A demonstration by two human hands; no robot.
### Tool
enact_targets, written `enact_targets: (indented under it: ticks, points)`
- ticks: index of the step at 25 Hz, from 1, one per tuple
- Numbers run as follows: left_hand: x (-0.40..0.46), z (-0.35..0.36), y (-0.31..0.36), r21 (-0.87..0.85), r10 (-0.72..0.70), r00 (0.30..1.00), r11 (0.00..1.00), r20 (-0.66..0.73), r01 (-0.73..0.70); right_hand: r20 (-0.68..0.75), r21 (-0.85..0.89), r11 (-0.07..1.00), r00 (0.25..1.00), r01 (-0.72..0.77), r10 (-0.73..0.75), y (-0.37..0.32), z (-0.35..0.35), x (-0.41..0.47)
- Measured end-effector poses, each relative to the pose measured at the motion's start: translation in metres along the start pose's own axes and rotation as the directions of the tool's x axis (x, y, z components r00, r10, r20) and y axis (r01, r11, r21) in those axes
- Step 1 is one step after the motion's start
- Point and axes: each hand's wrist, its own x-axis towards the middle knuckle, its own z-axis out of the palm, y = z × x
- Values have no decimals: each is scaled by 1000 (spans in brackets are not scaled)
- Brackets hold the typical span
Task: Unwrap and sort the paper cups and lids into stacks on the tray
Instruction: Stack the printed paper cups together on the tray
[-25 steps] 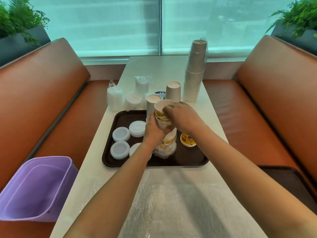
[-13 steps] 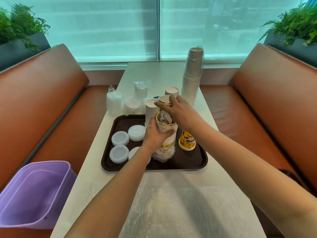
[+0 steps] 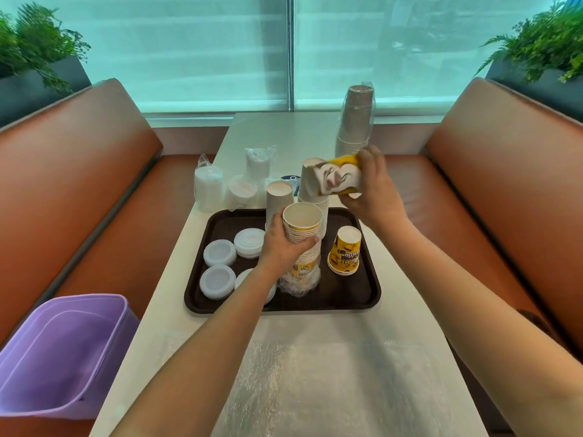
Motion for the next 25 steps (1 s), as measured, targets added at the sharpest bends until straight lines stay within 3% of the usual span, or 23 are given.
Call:
enact_targets:
  ticks: [1, 3, 7, 11, 17, 20, 23, 25]
  points:
    - [0, 1, -1, 3, 2, 1000, 1000, -4, -1, -52, 120, 985, 990, -126, 133, 5, 1, -4]
    - [0, 1, -2, 17, 3, 1000, 1000, -11, -2, -10, 255, 897, 927, -360, 375, 14, 10, -14]
    - [1, 2, -3, 23, 6, 1000, 1000, -9, -5, 185, 358, 713, 794, -603, 579, 30, 40, -47]
    - [-1, 1, -3, 24, 0, 1000, 1000, -10, 1, 355, 307, 572, 649, -761, 673, 48, 68, -66]
    - [-3, 2, -5, -1, -6, 1000, 1000, -6, 6, 538, 74, 635, 567, -769, 623, 63, 91, -109]
    - [-1, 3, -7, -7, -18, 1000, 1000, -5, 18, 432, 192, 716, 713, -672, 553, 58, 91, -113]
    - [-1, 7, -11, -18, -65, 998, 998, -14, 65, 120, 332, 808, 872, -487, 475, 30, 67, -90]
    - [-2, 10, -14, -33, -78, 997, 996, -20, 78, -17, 305, 909, 953, -284, 303, 3, 49, -69]
